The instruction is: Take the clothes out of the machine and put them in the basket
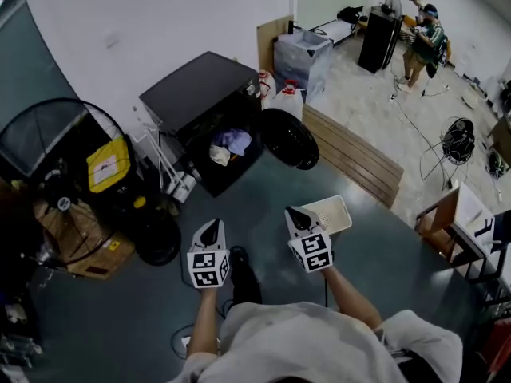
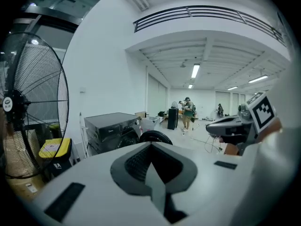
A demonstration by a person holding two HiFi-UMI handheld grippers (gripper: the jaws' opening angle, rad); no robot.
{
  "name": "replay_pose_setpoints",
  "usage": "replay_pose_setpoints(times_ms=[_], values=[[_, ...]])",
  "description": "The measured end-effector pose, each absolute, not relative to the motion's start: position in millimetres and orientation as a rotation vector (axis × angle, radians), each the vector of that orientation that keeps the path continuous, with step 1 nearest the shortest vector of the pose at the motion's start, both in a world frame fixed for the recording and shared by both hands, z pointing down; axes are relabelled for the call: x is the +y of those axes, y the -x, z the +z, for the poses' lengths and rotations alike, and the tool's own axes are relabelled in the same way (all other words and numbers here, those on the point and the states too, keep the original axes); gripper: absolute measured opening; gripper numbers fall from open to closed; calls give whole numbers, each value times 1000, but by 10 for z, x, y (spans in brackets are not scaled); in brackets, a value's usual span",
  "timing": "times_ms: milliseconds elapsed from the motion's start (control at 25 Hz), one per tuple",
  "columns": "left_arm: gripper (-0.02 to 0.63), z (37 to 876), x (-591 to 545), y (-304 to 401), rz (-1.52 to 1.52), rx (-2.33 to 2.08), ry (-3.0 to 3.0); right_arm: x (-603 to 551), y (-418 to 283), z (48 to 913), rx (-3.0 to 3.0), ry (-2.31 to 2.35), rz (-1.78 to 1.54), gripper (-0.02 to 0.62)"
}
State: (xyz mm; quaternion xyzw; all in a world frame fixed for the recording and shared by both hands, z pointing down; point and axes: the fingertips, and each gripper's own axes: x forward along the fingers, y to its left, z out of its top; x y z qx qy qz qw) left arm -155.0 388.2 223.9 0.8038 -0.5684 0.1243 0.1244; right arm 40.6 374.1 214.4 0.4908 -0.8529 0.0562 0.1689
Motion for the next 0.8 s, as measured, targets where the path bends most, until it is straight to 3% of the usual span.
replay_pose_setpoints(times_ms=[800], values=[[20,2249,1072,2474,368,-1509,-2421,1271,614,2208,-2319,-1457,210,23]])
